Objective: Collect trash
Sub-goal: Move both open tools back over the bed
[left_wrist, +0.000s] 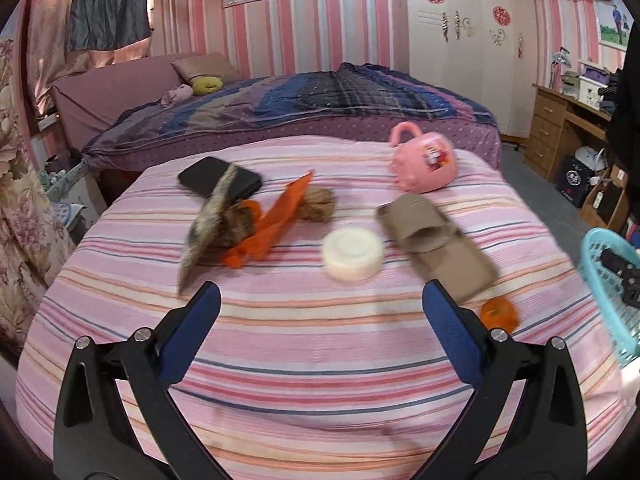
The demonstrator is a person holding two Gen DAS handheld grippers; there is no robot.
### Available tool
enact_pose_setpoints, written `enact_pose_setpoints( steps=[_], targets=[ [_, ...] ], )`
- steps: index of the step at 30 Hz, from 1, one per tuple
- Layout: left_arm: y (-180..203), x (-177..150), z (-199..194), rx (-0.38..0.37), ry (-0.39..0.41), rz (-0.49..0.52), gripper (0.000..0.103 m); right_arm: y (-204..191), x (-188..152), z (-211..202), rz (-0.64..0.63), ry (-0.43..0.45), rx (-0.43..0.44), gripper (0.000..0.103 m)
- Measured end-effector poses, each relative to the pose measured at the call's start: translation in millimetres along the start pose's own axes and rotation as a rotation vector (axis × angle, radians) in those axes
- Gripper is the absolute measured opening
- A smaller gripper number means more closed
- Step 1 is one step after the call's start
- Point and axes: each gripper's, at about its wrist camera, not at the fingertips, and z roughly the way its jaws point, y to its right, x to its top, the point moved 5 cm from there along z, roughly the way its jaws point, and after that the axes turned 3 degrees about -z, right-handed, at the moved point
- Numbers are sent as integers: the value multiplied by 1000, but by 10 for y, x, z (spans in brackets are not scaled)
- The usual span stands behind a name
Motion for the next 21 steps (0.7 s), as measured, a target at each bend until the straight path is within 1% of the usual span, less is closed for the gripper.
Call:
enact_pose_setpoints(
  steps=[3,7,9,13,16,21],
  targets=[
    [-200,-24,26,36,-8,-17,98,-161,27,-7,19,8,43,96],
    [-438,-30,80,38,-33,-81,98,-371,61,-4,42,11,93,96],
    [-508,-24,95,45,-37,-98,98,-504,83,-6,46,16,117,96],
    [-661,-22,141,62,-40,-118,98,-733,110,6,40,22,137,96],
    [-744,-53,196,79,-54,-117,98,-861,118,30,37,12,132,96],
    [-867,-93,247,94,-75,-125,98,-1013,114,36,12,6,142,96]
  ],
)
